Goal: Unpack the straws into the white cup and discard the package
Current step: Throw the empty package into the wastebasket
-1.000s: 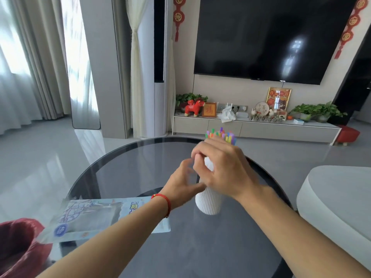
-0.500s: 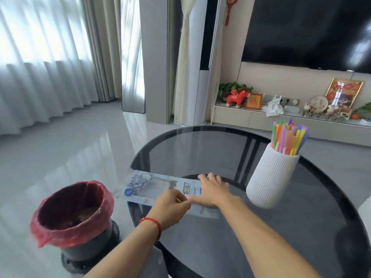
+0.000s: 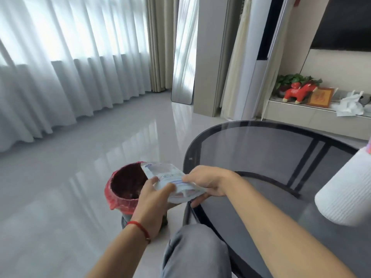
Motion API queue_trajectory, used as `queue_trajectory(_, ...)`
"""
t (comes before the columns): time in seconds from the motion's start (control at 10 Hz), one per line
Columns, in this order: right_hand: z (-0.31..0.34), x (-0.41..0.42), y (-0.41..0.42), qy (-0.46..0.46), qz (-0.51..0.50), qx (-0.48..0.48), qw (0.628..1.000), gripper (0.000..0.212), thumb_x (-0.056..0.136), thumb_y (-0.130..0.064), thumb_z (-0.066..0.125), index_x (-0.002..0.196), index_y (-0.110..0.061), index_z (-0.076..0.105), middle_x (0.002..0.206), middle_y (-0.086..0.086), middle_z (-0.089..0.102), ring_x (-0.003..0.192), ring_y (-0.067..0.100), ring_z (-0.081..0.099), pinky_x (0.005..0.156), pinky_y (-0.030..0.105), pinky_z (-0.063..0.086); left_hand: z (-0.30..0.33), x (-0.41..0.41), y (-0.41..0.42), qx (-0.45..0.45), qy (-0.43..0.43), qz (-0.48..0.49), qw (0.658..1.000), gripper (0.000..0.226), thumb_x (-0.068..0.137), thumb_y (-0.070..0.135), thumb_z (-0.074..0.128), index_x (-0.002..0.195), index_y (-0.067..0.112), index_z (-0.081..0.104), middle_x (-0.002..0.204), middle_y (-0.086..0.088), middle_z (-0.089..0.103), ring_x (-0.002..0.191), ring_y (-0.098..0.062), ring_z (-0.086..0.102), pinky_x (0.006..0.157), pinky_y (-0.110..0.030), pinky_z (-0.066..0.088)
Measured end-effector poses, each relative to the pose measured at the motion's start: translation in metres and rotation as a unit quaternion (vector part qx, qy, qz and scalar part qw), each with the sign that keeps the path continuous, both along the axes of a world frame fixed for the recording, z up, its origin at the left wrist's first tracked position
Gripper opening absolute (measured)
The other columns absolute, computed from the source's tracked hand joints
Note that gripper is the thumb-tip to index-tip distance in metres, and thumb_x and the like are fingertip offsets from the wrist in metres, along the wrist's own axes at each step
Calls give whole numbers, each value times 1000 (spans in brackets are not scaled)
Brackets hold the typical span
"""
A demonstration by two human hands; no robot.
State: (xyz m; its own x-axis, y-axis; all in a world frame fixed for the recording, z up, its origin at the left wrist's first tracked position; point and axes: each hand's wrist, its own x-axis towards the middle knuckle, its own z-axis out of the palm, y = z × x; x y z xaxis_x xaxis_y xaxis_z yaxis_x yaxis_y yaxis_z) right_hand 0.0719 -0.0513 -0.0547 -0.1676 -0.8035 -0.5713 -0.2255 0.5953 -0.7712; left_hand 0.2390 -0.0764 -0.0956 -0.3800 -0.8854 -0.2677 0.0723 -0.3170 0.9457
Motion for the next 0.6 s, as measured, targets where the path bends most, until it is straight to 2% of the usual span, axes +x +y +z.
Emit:
queue_trajectory(0.1,-4,27,-14,-87,22,-10,996,37,110,-31,53,127,-2,69,105,12,75,83,26,73,82,44,65,-8,33,-18,14,-8,40,999,21,88,-2,62,107,6,57,105,-15,72,90,-30,77,78,-49,64)
queue_trajectory(0.2,-3,30,-9,-77,18,-50,996,26,106,-36,56,101,-15,71,97,8,78,86,25,76,89,52,65,-17,54,-49,75,-1,52,996,16,88,-5,58,102,-6,64,97,-22,76,79,-30,78,62,-40,64)
queue_trajectory(0.3,1,20,17,-36,4,-88,995,26,104,-38,59,117,-16,65,120,16,67,97,26,72,85,46,67,-29,64,-84,143,4,76,987,16,85,-8,58,100,-8,61,85,-26,75,72,-35,76,60,-40,65)
queue_trajectory(0.4,8,10,61,-15,-27,-115,993,35,107,-30,58,139,-15,56,123,17,70,91,22,73,73,34,65,-40,63,-107,148,-24,61,987,26,86,-5,60,110,-12,54,89,-31,70,71,-39,75,63,-44,65)
queue_trajectory(0.5,17,12,117,50,-52,-169,983,24,103,-25,63,127,-27,66,109,3,78,85,14,76,70,28,64,-49,64,-114,125,-90,84,985,46,93,10,65,130,-8,44,114,-31,59,82,-40,70,62,-42,65)
queue_trajectory(0.6,38,18,190,66,-30,-253,965,34,82,-45,72,116,-42,76,102,-3,80,84,18,79,67,30,63,-50,73,-96,-81,-265,103,955,61,86,27,71,138,9,45,134,-18,56,102,-28,63,81,-41,59)
